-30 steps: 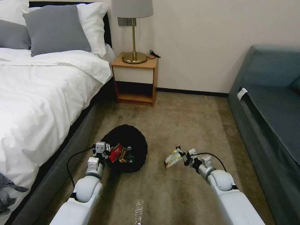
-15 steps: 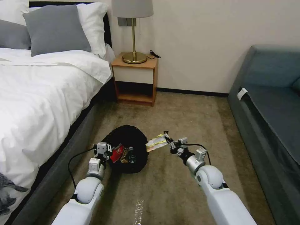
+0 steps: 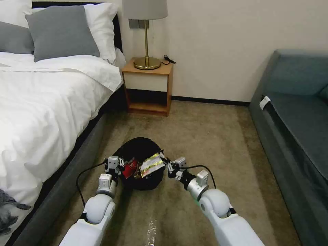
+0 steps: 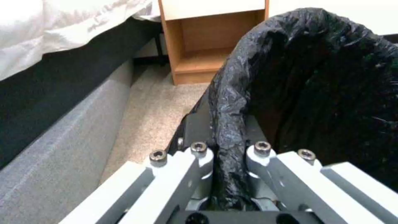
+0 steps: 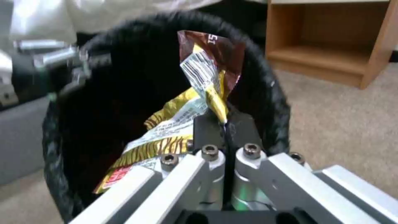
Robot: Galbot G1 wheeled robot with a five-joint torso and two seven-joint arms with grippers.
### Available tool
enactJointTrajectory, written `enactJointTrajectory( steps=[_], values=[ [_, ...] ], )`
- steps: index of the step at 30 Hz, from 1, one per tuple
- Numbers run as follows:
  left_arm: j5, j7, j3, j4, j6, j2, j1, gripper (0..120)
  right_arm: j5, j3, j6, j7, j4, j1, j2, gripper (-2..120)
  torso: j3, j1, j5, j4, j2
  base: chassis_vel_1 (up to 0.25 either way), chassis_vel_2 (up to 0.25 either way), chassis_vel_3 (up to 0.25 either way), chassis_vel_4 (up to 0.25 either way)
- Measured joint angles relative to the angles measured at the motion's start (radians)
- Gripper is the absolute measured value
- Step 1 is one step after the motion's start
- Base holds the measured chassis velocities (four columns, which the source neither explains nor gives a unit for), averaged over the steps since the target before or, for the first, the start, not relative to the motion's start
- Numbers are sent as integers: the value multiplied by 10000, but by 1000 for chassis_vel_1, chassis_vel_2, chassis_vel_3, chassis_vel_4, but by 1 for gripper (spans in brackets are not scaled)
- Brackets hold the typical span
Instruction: Pick up the trash bin, then pick up the garbage on the floor and place it into the trash bin.
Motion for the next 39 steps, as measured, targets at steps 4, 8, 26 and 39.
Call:
enactJointTrajectory(
  steps=[4,8,26,39],
  values=[
    [3,-5,27,1,27,0,2,4,-333,-189,162,219,-297,-22,153,0,0,0,0,0,0,0,0,0,0],
    [2,-20,81,-55,89,-59,8,4,-350,-266,187,323,-448,88,234,0,0,0,0,1,0,0,0,0,0],
    [114,-27,220,-88,115,-225,106,4,-314,-283,200,335,-678,33,235,42,0,0,1,1,0,0,0,0,0],
    [139,-28,279,-93,159,-221,53,4,-308,-241,323,330,-826,59,229,88,-1,0,0,0,0,0,0,0,0]
  ],
)
